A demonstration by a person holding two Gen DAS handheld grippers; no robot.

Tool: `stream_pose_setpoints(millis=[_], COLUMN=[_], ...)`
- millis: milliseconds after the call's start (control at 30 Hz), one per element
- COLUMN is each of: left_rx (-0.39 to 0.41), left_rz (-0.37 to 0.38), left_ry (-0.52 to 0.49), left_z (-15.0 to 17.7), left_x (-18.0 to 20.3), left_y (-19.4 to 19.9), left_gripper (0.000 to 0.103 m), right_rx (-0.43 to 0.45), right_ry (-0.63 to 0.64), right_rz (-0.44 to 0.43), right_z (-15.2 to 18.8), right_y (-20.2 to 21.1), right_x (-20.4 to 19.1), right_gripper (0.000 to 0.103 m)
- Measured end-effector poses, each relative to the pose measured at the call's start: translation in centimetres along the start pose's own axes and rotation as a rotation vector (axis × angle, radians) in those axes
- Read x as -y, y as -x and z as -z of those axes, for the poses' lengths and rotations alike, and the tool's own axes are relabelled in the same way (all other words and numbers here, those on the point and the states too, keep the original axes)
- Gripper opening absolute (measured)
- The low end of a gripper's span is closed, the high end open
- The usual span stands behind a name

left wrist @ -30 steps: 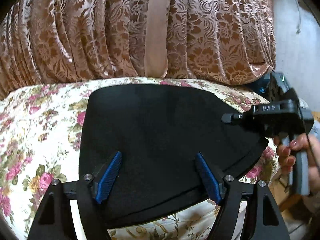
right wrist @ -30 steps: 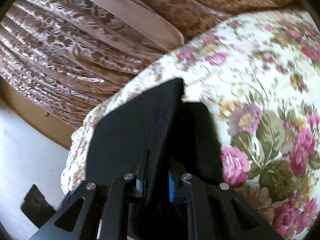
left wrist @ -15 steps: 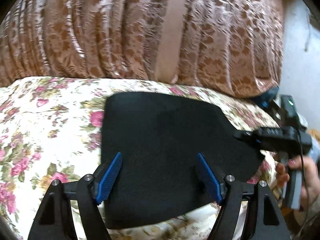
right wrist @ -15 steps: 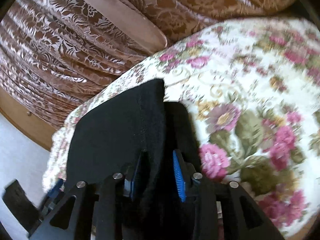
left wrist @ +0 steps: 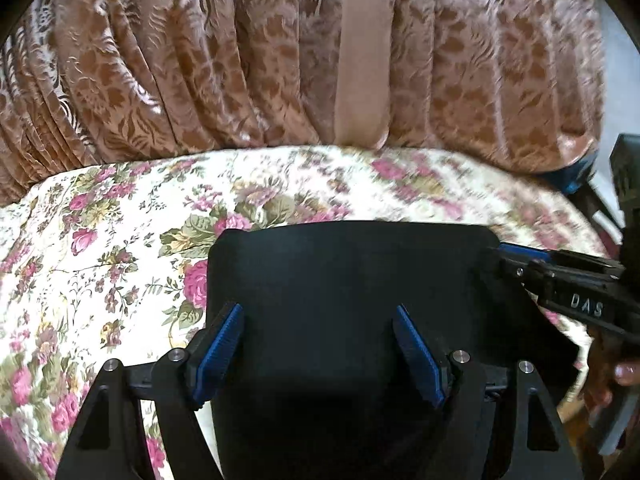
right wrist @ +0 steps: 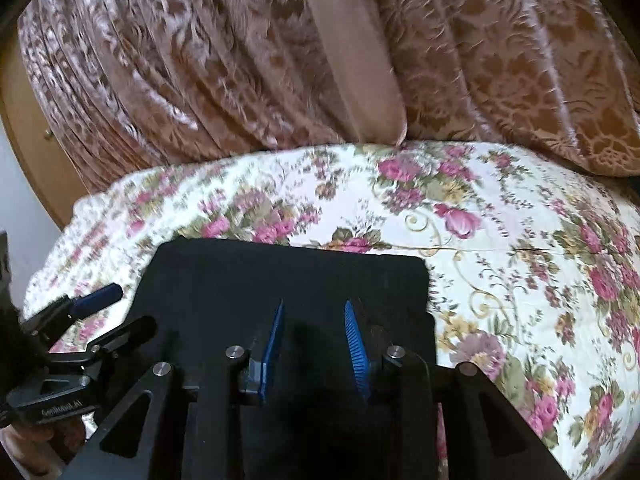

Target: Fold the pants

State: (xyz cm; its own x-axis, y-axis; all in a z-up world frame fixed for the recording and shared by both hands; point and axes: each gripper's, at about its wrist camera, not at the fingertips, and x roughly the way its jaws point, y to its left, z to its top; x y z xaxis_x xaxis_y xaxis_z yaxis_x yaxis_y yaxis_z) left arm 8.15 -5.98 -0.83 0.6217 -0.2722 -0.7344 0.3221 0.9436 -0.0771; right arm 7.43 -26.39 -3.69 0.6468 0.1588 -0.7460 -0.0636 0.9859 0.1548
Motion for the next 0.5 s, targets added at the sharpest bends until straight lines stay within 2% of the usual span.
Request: stream_pose_setpoints(millis=[167,300,500], left_rx=[-0.053,-0.088,-0.114], left_rz=[-0.058,-0.044,-0.009], left_ry=[-0.014,0.055,0.111], left_z=[-0.5,-0.1,0.1], left_x=[-0.4,-1.6,-2.9], left_y=[-3.7,-5.6,-7.1], left_gripper=[0.082,0.095,0.102], right_rx=[-0.061,-0.061,-0.032], right_ry=[0.02,0.036,0.01], right_rz=[0.067,0.091,0.068], right_z=[-0.1,0.3,0.5], right_y=[-3.1,-4.4,-6.5], right_x=[0.2,0.6,1.3], right_gripper=[0.031,0.034,0.034])
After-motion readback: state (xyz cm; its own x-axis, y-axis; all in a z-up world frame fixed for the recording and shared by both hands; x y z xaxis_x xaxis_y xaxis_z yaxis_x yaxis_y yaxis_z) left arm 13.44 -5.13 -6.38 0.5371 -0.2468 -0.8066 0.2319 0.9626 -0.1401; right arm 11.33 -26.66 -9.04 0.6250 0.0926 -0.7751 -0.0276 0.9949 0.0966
